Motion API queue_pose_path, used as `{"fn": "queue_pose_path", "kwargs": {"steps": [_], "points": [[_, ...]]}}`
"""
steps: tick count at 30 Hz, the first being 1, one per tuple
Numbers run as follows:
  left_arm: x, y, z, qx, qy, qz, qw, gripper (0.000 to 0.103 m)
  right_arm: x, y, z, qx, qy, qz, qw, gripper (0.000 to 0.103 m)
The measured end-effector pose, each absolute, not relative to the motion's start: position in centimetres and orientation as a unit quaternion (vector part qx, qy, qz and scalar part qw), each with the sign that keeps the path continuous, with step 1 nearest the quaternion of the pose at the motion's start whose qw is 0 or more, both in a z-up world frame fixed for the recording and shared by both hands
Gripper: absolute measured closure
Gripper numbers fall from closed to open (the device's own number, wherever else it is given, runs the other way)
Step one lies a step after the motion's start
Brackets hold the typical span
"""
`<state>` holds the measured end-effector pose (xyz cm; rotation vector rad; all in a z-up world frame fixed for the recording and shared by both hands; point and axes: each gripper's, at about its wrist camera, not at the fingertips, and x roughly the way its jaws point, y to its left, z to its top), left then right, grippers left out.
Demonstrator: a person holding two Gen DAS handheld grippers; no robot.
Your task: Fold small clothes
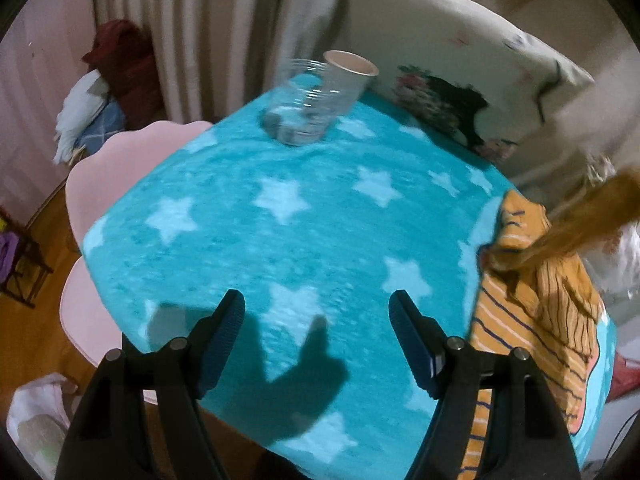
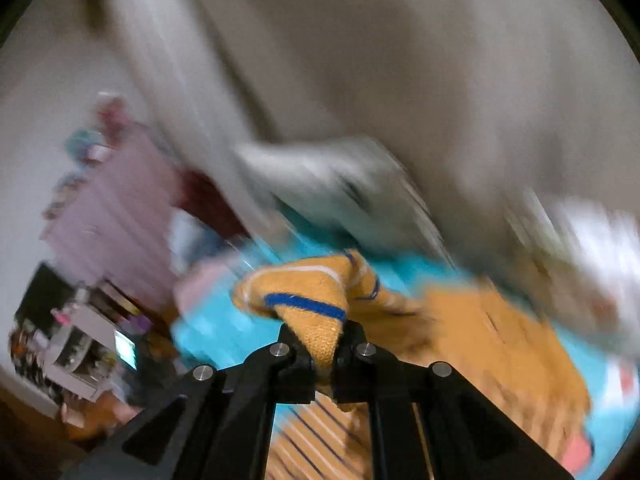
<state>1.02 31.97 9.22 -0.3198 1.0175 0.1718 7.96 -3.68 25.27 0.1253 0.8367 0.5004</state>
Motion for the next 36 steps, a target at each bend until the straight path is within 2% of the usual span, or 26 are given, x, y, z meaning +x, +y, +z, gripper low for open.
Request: {"fn": "queue_pose_path", "kwargs": {"steps": [5, 6, 8, 9, 10, 11, 12, 17, 20, 26, 32, 34, 35, 36], "points": [[1.0, 29.1, 9.5, -0.132, 0.492, 0.068, 0.858, 0.029, 8.3, -17.0, 13.9, -0.017, 0.522, 0.023, 0.852, 0.096], [1.1, 28.3, 9.7, -0.126, 0.493, 0.062, 0.859, 0.029, 8.3, -19.2, 11.9, -0.034, 0.537, -0.028, 0.843, 0.087], [1.3, 26.9, 10.1, -0.112, 0.491, 0.052, 0.863, 0.029, 7.7, -23.1, 9.5, -0.050, 0.552, -0.129, 0.822, 0.084], [1.5, 25.9, 10.4, -0.098, 0.488, 0.046, 0.866, 0.029, 6.8, -24.7, 9.5, -0.025, 0.544, -0.131, 0.828, 0.078], [1.6, 25.3, 10.4, -0.090, 0.488, 0.042, 0.867, 0.026, 5.6, -25.8, 10.0, 0.028, 0.527, -0.104, 0.843, 0.070], [2.0, 24.4, 10.5, -0.079, 0.486, 0.034, 0.870, 0.026, 4.9, -26.5, 10.4, 0.052, 0.515, -0.090, 0.851, 0.055], [2.5, 23.6, 10.5, -0.073, 0.486, 0.025, 0.870, 0.025, 4.0, -27.0, 10.9, 0.070, 0.499, -0.081, 0.860, 0.052], [5.9, 19.3, 9.9, -0.035, 0.485, -0.032, 0.873, 0.025, 2.8, -25.7, 12.7, 0.133, 0.453, -0.043, 0.880, 0.052], [8.9, 15.6, 9.3, 0.009, 0.475, -0.078, 0.876, 0.025, 3.8, -22.6, 11.8, 0.155, 0.446, -0.017, 0.881, 0.048], [15.5, 7.4, 7.8, 0.106, 0.449, -0.195, 0.865, 0.025, 5.8, -17.9, 9.3, 0.129, 0.451, 0.003, 0.883, 0.045], [20.5, 0.9, 4.1, 0.177, 0.470, -0.274, 0.820, 0.025, 11.2, -15.1, 8.0, 0.055, 0.465, 0.002, 0.883, 0.032], [21.2, -0.2, 3.0, 0.203, 0.479, -0.282, 0.806, 0.028, 12.9, -14.4, 6.5, 0.022, 0.488, -0.008, 0.873, 0.032], [21.6, -0.4, 2.9, 0.204, 0.485, -0.290, 0.799, 0.036, 13.6, -14.0, 5.6, -0.003, 0.501, -0.018, 0.865, 0.039], [21.8, -0.3, 3.0, 0.196, 0.495, -0.304, 0.790, 0.066, 14.0, -13.8, 4.8, -0.027, 0.514, -0.027, 0.857, 0.071]]}}
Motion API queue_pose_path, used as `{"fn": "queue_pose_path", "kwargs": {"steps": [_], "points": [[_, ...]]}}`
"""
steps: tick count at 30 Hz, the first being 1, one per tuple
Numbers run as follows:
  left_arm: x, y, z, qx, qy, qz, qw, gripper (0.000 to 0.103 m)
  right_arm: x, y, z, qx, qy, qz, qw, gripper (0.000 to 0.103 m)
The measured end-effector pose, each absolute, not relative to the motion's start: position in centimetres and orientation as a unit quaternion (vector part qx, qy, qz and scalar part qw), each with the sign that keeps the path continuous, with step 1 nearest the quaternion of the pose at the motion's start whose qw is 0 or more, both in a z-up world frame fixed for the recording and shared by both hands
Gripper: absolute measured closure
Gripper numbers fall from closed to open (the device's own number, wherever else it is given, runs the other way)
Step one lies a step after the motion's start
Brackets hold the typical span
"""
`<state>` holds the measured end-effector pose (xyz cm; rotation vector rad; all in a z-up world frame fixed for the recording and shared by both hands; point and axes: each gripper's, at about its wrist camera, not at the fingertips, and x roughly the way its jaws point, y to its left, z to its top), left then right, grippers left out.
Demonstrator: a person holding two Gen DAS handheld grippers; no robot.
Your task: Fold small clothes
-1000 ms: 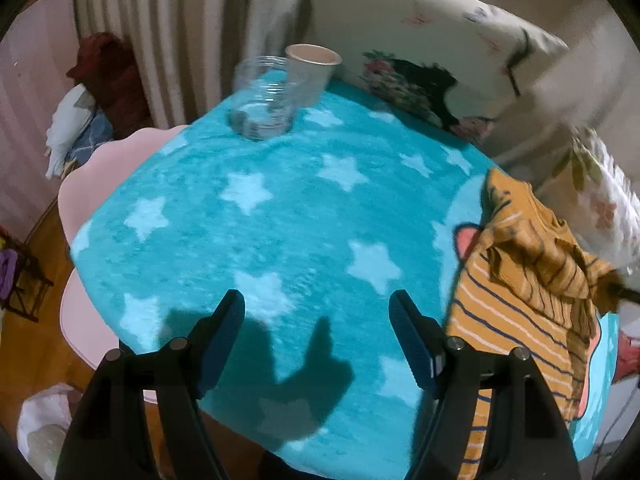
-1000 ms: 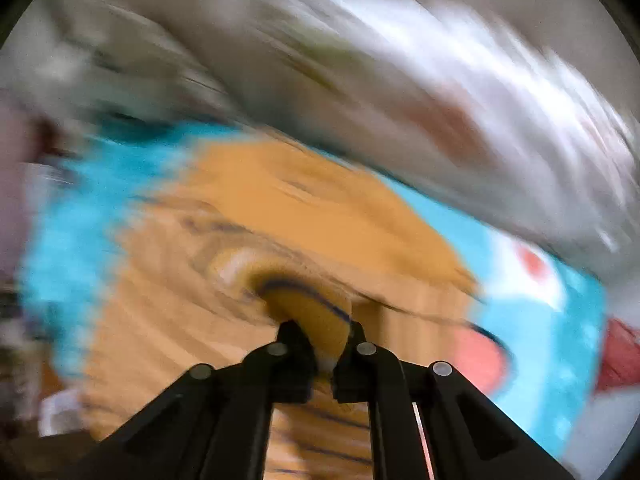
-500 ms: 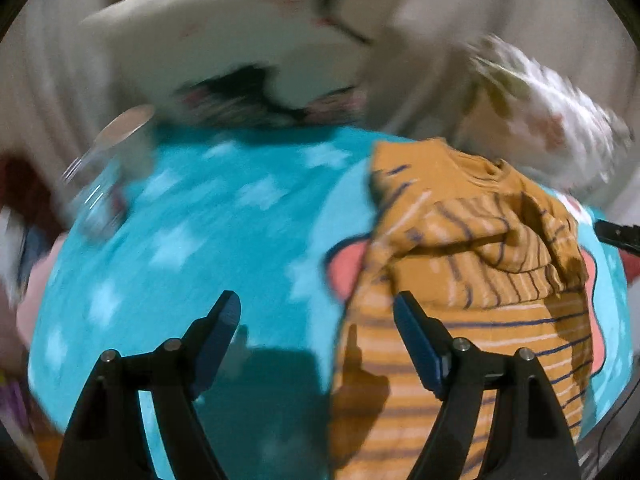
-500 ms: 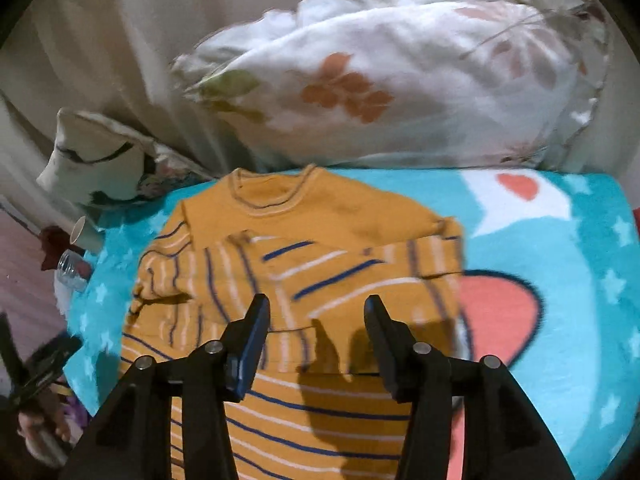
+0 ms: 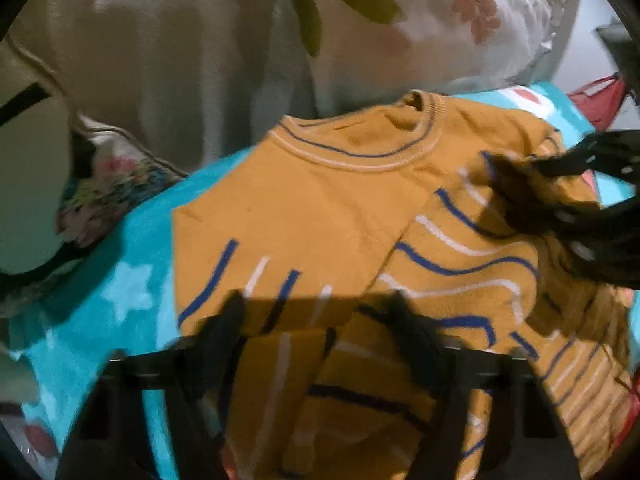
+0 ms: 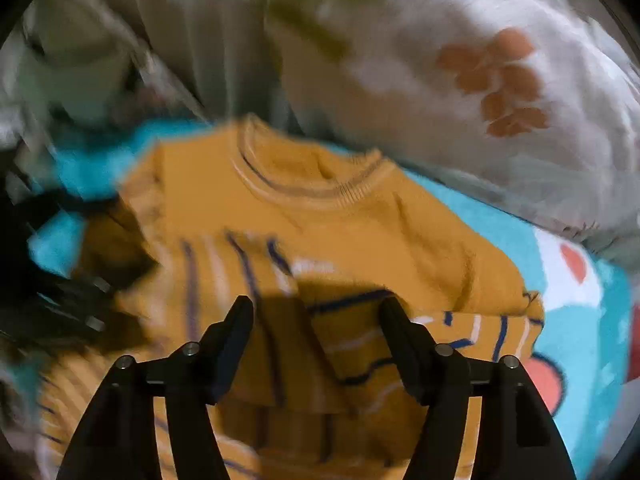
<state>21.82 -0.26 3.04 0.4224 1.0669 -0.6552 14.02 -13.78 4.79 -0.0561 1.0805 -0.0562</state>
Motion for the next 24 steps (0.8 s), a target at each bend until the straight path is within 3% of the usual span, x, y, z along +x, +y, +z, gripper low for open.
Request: {"fn": "queue_pose_path", "kwargs": {"steps": [1, 2, 5, 10, 14, 15, 17, 18, 19, 20, 24], "points": [[22.0, -0.1, 3.3, 0.188, 0.505, -0.312, 0.783, 0.093, 14.4, -13.6, 4.0, -0.054, 0.528, -0.038, 0.847, 0.091], [22.1, 0.2, 3.8, 0.182, 0.509, -0.313, 0.781, 0.103, 14.4, -13.7, 3.7, -0.065, 0.534, -0.045, 0.842, 0.095], [21.7, 1.6, 6.2, 0.196, 0.477, -0.285, 0.808, 0.103, 14.1, -14.8, 6.3, -0.054, 0.507, -0.051, 0.859, 0.095], [20.6, 6.9, 11.8, 0.123, 0.443, -0.267, 0.847, 0.103, 11.7, -16.8, 15.3, -0.004, 0.412, -0.051, 0.910, 0.095], [17.3, 11.7, 13.9, 0.054, 0.433, -0.259, 0.862, 0.103, 7.2, -16.2, 18.2, 0.012, 0.385, -0.017, 0.922, 0.095], [16.0, 13.4, 13.7, 0.034, 0.436, -0.252, 0.863, 0.101, 5.8, -15.5, 17.9, 0.008, 0.389, -0.003, 0.921, 0.095], [14.8, 15.5, 12.7, 0.014, 0.452, -0.229, 0.862, 0.080, 2.5, -14.1, 15.7, -0.012, 0.424, 0.013, 0.906, 0.093], [14.2, 16.4, 12.1, 0.009, 0.457, -0.216, 0.863, 0.060, 1.2, -13.7, 13.9, -0.022, 0.448, 0.013, 0.894, 0.089], [13.4, 17.0, 11.4, 0.005, 0.461, -0.199, 0.865, 0.052, -0.2, -13.6, 11.6, -0.035, 0.483, 0.004, 0.875, 0.085], [12.5, 18.3, 10.6, -0.002, 0.470, -0.178, 0.865, 0.052, -1.2, -13.8, 9.6, -0.046, 0.513, -0.015, 0.857, 0.078], [10.7, 21.2, 8.9, -0.033, 0.494, -0.133, 0.858, 0.049, -3.8, -17.0, 6.8, 0.036, 0.561, -0.047, 0.825, 0.077]]}}
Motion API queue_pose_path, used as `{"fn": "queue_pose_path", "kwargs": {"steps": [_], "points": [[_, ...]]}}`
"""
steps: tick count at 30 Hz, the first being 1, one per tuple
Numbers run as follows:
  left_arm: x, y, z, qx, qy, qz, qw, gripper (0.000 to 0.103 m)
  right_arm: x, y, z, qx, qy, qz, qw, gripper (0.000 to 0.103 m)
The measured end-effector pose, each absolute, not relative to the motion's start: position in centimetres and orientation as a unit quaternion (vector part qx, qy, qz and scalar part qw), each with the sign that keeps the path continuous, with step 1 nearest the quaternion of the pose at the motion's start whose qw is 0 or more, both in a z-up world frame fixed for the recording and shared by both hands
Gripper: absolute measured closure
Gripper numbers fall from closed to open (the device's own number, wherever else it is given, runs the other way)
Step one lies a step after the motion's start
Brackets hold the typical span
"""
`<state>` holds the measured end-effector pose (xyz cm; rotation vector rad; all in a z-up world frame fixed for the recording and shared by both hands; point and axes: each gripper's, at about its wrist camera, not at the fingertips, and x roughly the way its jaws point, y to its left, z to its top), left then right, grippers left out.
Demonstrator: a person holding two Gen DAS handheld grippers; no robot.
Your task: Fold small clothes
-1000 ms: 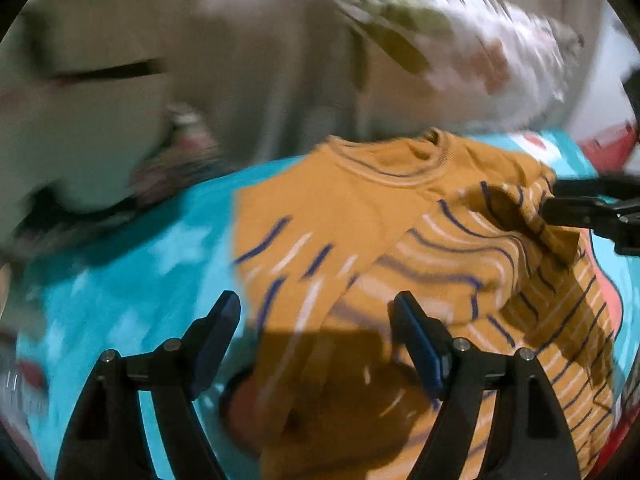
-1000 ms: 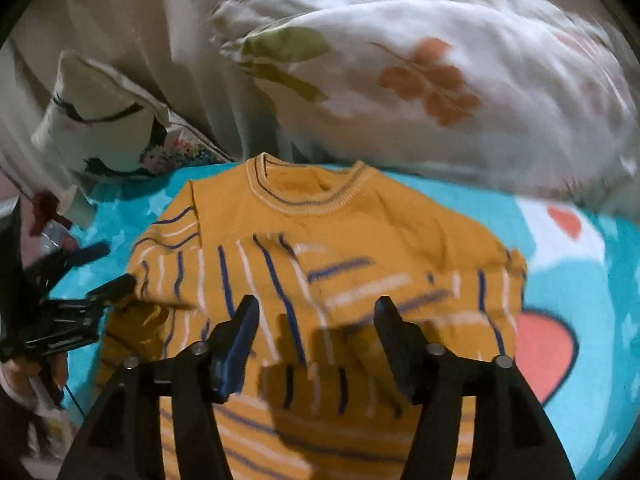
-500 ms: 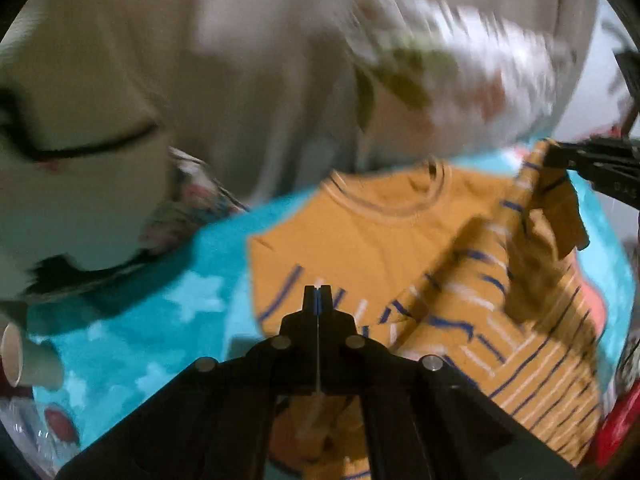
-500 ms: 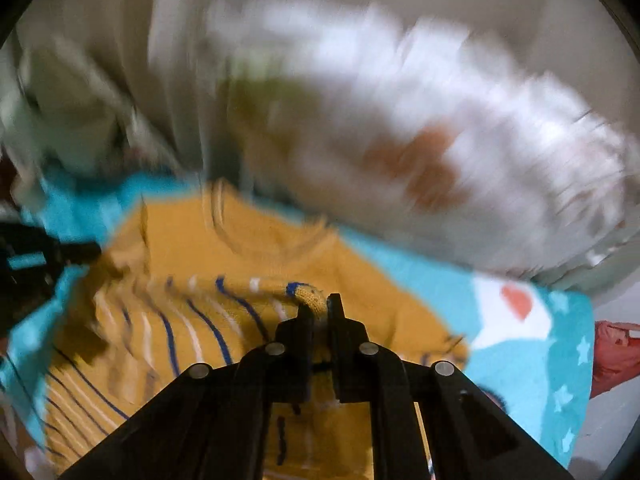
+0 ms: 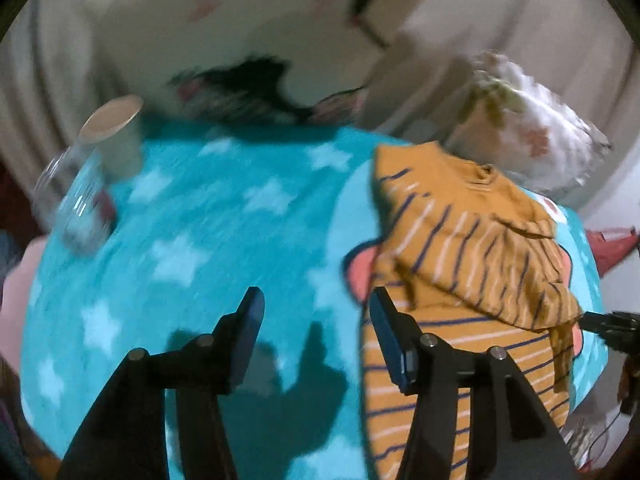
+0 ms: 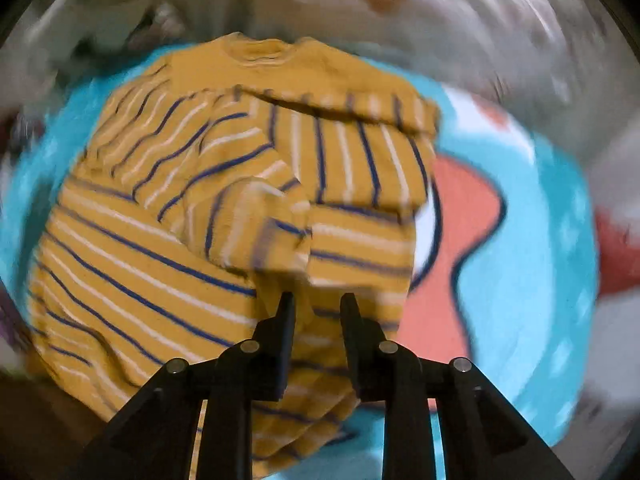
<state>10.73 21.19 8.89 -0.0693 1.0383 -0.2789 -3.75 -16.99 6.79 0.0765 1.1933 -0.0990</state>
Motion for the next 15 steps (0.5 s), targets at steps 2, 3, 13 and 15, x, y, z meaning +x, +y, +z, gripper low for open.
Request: {"fn": "queue_pose_path", "kwargs": {"steps": [2, 3, 13, 15], "points": [[10.1, 21.9, 8.4, -0.048, 0.496, -0.121, 0.858, 0.046, -3.5, -17.4, 8.6, 0.093, 0.531, -0.031, 0.842, 0.066], [9.8, 22.0, 8.2, -0.056, 0.497, -0.121, 0.858, 0.046, -2.5, -16.8, 9.6, 0.102, 0.511, -0.020, 0.853, 0.051], [7.8, 22.0, 8.0, -0.071, 0.493, -0.145, 0.855, 0.038, 19.0, -4.7, 8.6, 0.150, 0.488, 0.108, 0.853, 0.038], [7.2, 23.1, 7.6, -0.074, 0.498, -0.139, 0.853, 0.038, 22.1, -3.3, 6.6, 0.143, 0.518, 0.102, 0.837, 0.038]]}}
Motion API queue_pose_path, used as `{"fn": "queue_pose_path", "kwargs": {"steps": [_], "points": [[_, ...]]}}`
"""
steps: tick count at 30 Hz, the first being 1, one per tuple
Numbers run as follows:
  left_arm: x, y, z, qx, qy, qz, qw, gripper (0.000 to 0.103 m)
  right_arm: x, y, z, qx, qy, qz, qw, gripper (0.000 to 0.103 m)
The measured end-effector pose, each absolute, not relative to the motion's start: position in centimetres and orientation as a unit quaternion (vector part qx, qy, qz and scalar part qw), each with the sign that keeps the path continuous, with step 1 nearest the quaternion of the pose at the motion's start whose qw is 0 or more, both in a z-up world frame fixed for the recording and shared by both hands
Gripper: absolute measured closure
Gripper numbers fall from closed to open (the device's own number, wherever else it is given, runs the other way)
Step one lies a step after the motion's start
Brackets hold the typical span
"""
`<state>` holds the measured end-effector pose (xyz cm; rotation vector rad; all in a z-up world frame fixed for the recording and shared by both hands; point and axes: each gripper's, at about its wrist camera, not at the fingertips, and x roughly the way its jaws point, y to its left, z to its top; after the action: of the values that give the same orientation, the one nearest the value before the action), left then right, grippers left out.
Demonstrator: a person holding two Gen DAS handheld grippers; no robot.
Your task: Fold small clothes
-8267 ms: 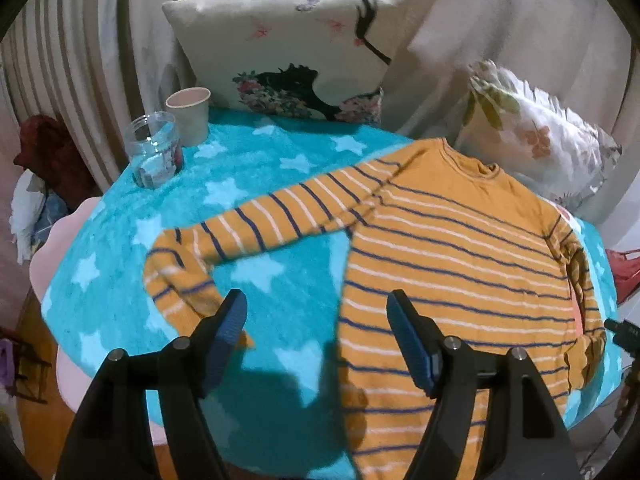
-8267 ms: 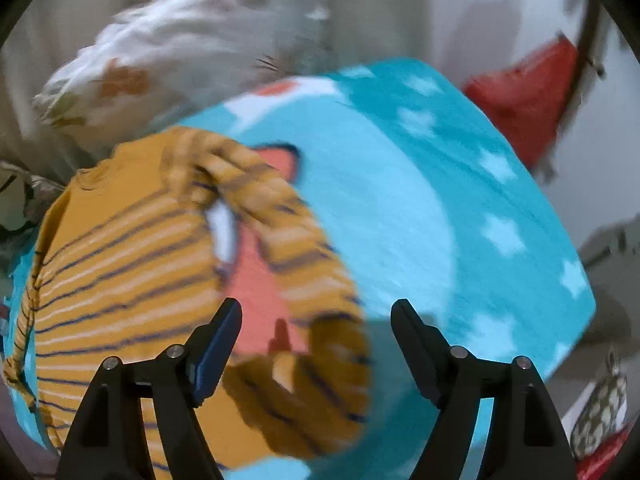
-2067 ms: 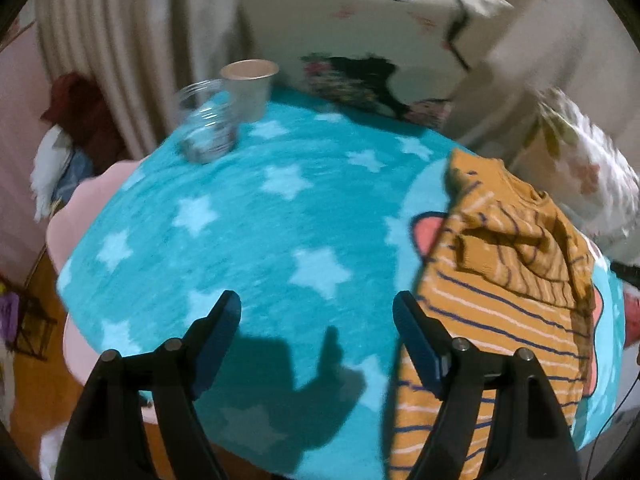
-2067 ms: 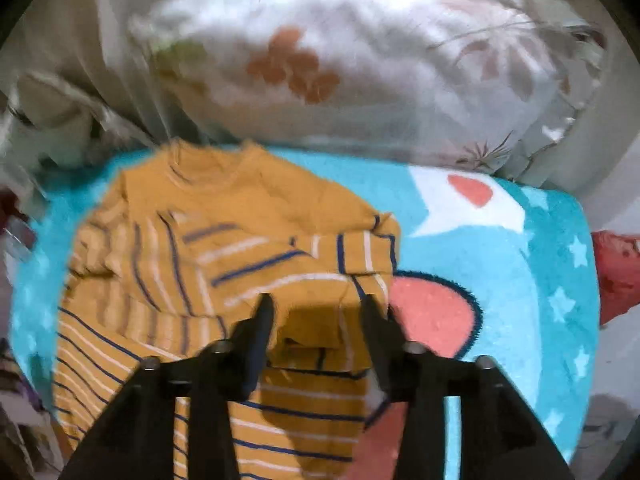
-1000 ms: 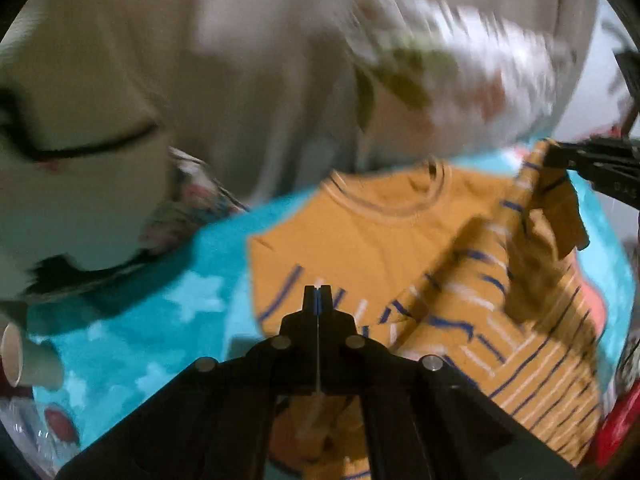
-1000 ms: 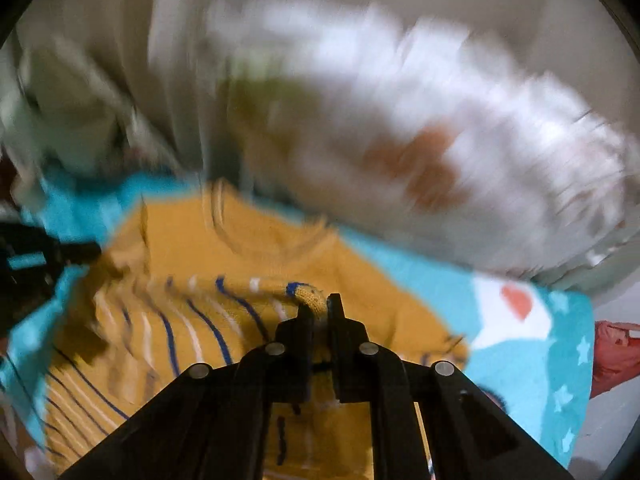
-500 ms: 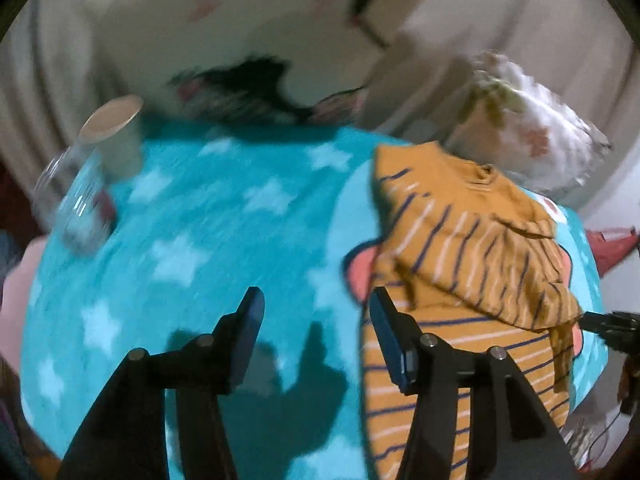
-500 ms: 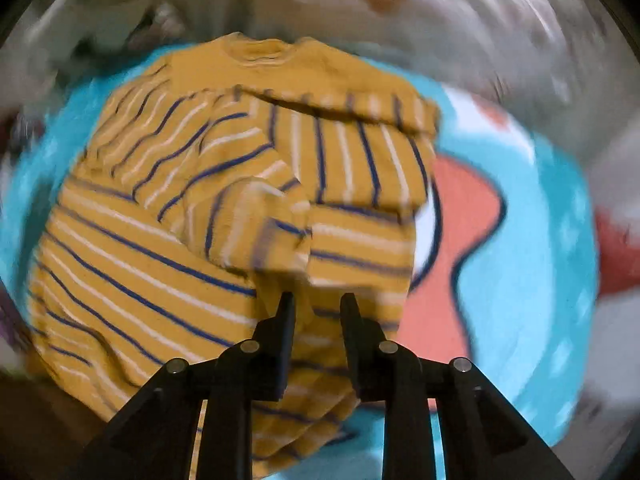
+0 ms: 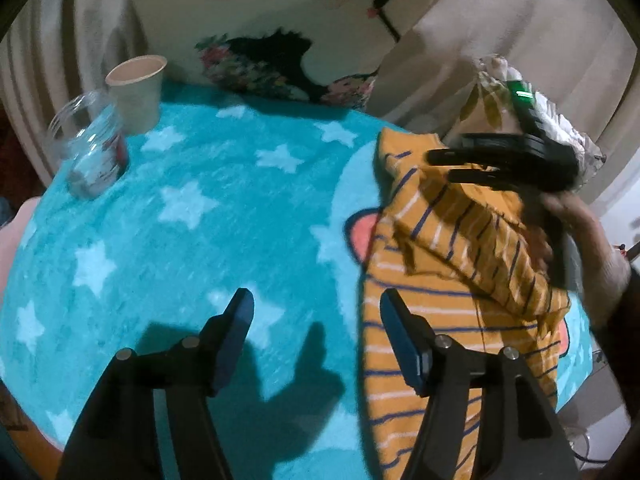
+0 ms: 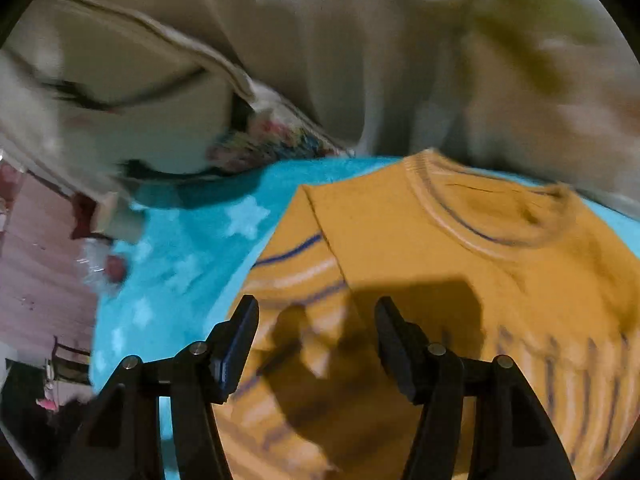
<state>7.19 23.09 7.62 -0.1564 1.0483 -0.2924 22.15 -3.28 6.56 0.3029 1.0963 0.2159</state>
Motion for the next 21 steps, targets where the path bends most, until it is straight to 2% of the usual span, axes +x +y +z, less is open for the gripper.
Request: {"fn": "queue_pose_path", "kwargs": {"steps": [1, 2, 3, 5, 13, 16, 18, 20, 21], "points": [[6.9, 23.7, 7.4, -0.076, 0.499, -0.135, 0.852, 0.038, 23.9, -2.5, 4.9, 0.139, 0.553, 0.102, 0.815, 0.038], [6.6, 24.4, 7.2, -0.079, 0.500, -0.129, 0.853, 0.038, 24.5, -2.2, 3.8, 0.133, 0.574, 0.103, 0.801, 0.047], [6.2, 25.4, 6.9, -0.084, 0.501, -0.120, 0.853, 0.038, 24.8, -1.4, 3.1, 0.109, 0.587, 0.092, 0.797, 0.066], [5.9, 27.1, 6.2, -0.098, 0.505, -0.103, 0.851, 0.038, 24.3, -0.4, 3.4, 0.082, 0.587, 0.103, 0.799, 0.096], [5.8, 31.0, 5.3, -0.143, 0.508, -0.066, 0.847, 0.038, 27.4, 6.0, 5.7, 0.086, 0.549, 0.151, 0.817, 0.096], [5.9, 30.6, 5.6, -0.131, 0.507, -0.071, 0.849, 0.038, 29.7, 8.7, 5.8, 0.092, 0.538, 0.161, 0.822, 0.091], [5.8, 29.9, 5.8, -0.119, 0.505, -0.076, 0.851, 0.038, 30.0, 10.1, 5.5, 0.060, 0.538, 0.143, 0.829, 0.078], [5.7, 29.2, 6.1, -0.107, 0.502, -0.082, 0.855, 0.038, 28.8, 10.0, 5.9, 0.058, 0.523, 0.139, 0.839, 0.075], [5.7, 28.9, 6.1, -0.103, 0.501, -0.083, 0.855, 0.038, 27.4, 9.5, 6.6, 0.063, 0.509, 0.142, 0.847, 0.068]]}}
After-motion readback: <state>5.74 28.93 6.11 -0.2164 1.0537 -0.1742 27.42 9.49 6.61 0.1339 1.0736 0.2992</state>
